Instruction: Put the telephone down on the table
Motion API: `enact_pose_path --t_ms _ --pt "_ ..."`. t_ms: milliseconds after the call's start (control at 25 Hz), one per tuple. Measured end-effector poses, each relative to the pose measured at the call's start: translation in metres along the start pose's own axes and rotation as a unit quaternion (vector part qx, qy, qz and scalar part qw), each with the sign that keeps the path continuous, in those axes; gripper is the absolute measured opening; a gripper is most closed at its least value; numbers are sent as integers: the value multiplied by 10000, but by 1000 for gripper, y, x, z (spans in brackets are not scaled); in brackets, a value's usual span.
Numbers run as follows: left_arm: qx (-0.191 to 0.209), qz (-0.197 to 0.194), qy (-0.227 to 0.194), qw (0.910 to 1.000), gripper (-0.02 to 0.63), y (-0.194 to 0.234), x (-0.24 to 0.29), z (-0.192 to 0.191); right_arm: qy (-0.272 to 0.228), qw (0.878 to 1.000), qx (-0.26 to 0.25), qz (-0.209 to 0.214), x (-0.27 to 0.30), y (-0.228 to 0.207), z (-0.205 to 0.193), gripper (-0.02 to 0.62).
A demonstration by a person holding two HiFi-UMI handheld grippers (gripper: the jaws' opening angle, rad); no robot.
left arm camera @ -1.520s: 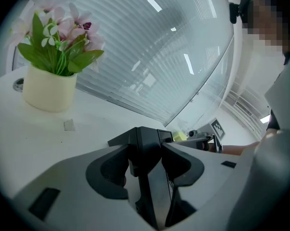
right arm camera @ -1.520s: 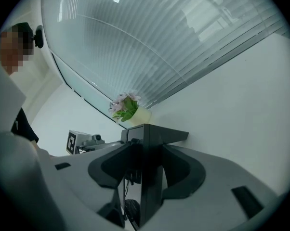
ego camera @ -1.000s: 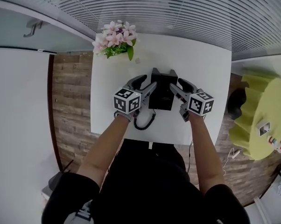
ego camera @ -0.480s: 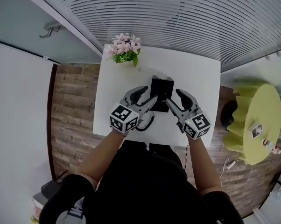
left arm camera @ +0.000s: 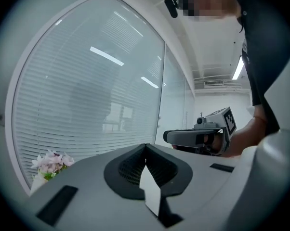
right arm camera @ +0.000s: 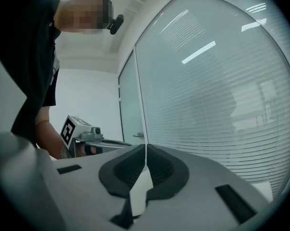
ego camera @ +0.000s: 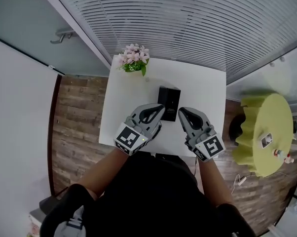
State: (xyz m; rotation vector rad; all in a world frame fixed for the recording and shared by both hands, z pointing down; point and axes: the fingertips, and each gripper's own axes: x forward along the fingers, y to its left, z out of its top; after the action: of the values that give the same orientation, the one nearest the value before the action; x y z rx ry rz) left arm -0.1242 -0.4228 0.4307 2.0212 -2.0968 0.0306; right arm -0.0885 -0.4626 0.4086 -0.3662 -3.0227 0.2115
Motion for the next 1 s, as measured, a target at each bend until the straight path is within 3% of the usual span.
enact_pose_path --t_ms 360,560,1000 --pt "180 -157 -328 9992 9 -16 -5 22 -40 9999 -128 16 -6 8 13 23" --pt "256 -164 -290 9991 9 -13 -6 23 -134 9996 -215 -152 -4 3 17 23" --pt "254 -201 -397 9987 9 -19 -1 25 0 9994 -337 -72 3 16 9 23"
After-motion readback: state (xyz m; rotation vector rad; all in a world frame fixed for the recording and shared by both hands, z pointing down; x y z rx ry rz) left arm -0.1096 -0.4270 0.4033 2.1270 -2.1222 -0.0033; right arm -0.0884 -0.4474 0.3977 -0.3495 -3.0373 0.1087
